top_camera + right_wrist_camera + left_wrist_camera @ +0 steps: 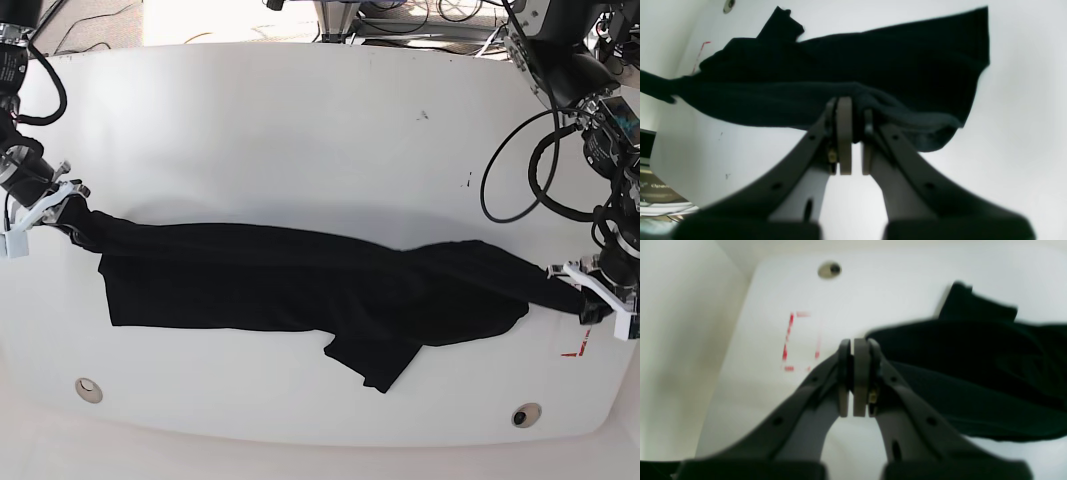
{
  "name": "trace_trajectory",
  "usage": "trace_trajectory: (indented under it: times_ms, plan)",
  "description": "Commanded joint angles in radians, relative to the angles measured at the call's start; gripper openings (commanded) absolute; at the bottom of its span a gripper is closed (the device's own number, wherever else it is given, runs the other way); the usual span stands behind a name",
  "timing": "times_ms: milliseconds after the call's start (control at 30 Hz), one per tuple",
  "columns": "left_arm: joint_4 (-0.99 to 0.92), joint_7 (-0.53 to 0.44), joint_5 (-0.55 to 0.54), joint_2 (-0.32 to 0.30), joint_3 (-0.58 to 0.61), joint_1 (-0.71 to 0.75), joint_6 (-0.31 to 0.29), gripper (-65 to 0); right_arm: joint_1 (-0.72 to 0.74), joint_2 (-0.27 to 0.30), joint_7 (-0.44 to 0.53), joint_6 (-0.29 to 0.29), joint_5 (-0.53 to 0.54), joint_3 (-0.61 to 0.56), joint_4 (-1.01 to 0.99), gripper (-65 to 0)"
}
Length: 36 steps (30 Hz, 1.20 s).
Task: Layout the t-shirt on the table in an organized manner, then fold the t-shirt properly
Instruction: 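Lay the stretched t-shirt flat, dragging it across the table, then release the t-shirt and move the right gripper to its hem corner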
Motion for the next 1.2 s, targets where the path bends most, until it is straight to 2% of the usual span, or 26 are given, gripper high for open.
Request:
trace_trajectory:
  times_ms: [0,167,433,667,900,967,1033,1167]
  plan:
    - [0.016,-0.027,-0.005,-0.013,-0.024,0.052,-0.015,-65.0,-0.056,-0.018,0.031,0.0,0.004,0.026,0.045,-65.0]
    - [0.016,-0.027,-0.028,-0.012,-0.042,0.19,-0.032,-65.0,-0.145,-0.086,0.031,0.0,0.004,0.026,0.078,-65.0]
    - [0.016,-0.027,-0.171,-0.012,-0.12,0.413,-0.032,-65.0,-0.266,-0.172,0.031,-0.003,0.003,0.026,0.121,-65.0]
    - [0.016,-0.027,-0.237,-0.018,-0.192,0.559,-0.032,-65.0,-0.329,-0.186,0.031,-0.006,0.004,0.026,0.122,-65.0]
    - [0.014,-0.027,-0.243,-0.039,-0.237,0.686,-0.032,-65.0,-0.373,-0.186,0.031,-0.011,0.003,0.026,0.122,-64.5]
    - [0.013,-0.027,-0.243,-0.05,-0.235,0.709,-0.033,-65.0,-0.386,-0.186,0.031,-0.011,0.003,0.026,0.122,-62.1]
    - [0.013,-0.027,-0.243,-0.054,-0.235,0.727,-0.033,-65.0,-0.392,-0.186,0.031,-0.012,0.003,0.026,0.122,-56.8]
    - [0.011,-0.027,-0.243,-0.058,-0.238,0.75,-0.033,-64.6,-0.405,-0.187,0.03,-0.012,0.003,0.025,0.122,-36.6]
